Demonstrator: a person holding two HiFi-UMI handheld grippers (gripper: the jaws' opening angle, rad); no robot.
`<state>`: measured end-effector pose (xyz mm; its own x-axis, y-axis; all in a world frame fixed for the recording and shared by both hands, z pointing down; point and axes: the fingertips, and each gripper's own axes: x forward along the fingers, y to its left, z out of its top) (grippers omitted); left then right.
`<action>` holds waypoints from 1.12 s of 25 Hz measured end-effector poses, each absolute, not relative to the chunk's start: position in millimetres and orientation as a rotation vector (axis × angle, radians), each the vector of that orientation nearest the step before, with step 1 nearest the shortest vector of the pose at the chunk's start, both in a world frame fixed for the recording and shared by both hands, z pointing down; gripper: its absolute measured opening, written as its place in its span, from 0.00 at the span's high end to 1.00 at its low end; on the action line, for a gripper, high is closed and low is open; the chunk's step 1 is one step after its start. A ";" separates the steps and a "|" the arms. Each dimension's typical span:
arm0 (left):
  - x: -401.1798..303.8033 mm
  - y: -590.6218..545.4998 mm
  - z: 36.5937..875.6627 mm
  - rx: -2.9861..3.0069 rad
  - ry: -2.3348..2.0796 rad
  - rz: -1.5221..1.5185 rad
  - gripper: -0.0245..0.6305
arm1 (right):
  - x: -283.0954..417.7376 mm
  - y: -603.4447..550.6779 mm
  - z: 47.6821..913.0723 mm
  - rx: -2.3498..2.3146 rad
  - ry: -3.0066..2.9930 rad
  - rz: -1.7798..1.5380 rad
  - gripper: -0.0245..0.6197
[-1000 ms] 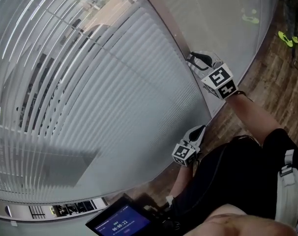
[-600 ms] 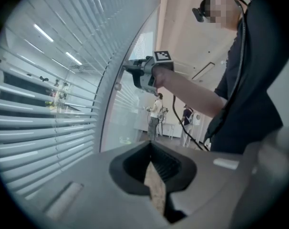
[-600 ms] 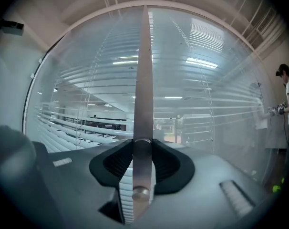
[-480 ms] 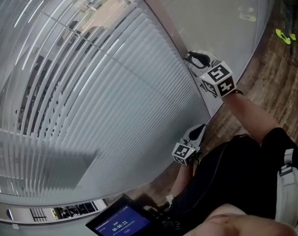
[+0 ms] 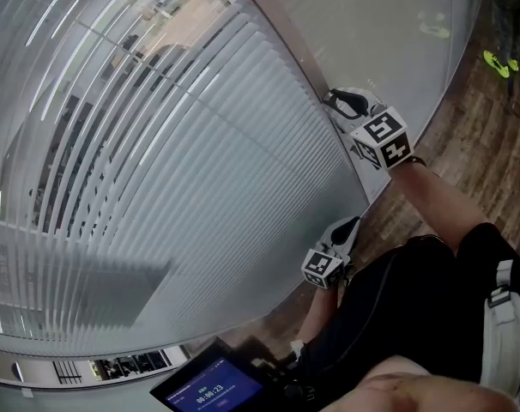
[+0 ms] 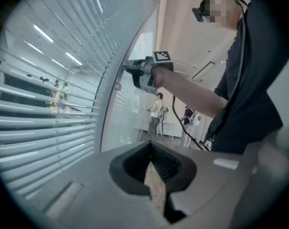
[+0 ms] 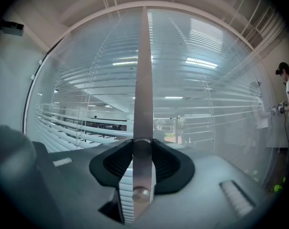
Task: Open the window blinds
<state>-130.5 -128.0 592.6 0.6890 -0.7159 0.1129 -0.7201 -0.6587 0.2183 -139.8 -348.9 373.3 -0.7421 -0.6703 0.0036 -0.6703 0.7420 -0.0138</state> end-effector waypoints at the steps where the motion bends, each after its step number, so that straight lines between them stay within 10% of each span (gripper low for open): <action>1: -130.4 -128.1 593.0 2.654 -1.151 0.025 0.96 | -139.9 -349.1 373.5 -1.120 2.932 -0.020 0.76; 22: -148.2 -134.1 593.2 2.614 -1.222 0.075 0.96 | -123.1 -304.1 376.9 -0.909 2.933 0.268 0.65; 28: -150.0 -142.1 592.5 2.624 -1.227 0.093 0.96 | -105.8 -266.1 410.4 -0.698 2.997 0.355 0.80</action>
